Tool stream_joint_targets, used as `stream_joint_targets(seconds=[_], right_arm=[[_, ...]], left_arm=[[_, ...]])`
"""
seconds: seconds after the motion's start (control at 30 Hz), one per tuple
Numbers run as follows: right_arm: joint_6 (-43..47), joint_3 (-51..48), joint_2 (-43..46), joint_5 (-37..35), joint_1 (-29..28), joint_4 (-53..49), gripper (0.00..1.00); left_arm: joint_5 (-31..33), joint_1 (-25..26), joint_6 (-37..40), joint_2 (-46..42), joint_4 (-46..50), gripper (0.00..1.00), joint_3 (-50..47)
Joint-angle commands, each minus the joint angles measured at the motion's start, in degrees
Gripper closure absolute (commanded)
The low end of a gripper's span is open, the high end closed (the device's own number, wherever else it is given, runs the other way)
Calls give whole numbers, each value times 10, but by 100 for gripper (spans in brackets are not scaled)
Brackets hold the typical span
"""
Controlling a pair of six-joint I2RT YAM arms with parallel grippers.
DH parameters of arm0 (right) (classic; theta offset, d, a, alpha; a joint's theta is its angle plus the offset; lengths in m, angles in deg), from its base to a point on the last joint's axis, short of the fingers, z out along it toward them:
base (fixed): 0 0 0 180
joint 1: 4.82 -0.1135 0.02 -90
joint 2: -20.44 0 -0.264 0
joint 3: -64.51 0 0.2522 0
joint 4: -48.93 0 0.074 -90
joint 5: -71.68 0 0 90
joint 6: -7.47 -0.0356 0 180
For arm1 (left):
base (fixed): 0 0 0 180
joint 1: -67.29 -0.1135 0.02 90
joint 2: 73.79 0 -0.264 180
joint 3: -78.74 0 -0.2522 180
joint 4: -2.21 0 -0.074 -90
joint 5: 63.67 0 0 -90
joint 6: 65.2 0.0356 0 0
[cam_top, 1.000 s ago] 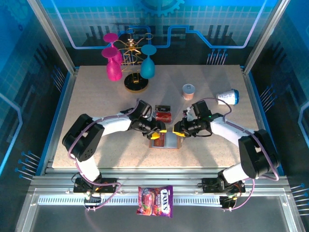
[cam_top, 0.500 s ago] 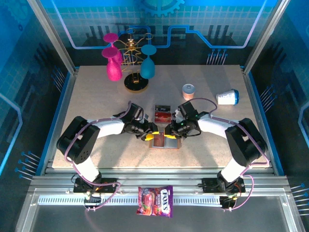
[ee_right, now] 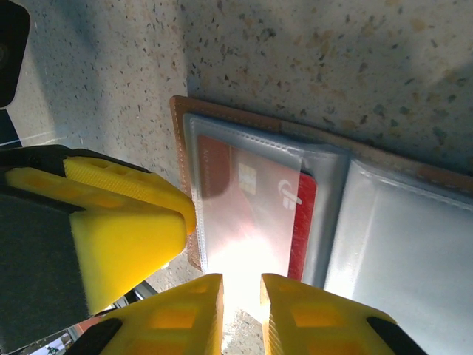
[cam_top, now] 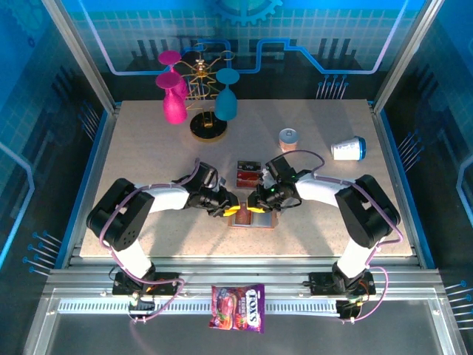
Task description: Take the credit cards out of the card holder
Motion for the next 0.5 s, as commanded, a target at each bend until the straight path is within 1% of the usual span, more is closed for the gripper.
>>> stream_joint_targets(seconds=[0.0,0.47], right_arm=[[-6,12,-11,-4,-9,-2,78],[-1,19,-7,-7,-12,-13,78]], left_arm=[[-17,-4,-3,-5,-10,76,-10],[-17,-5,-7,-8,-18,80,-14]])
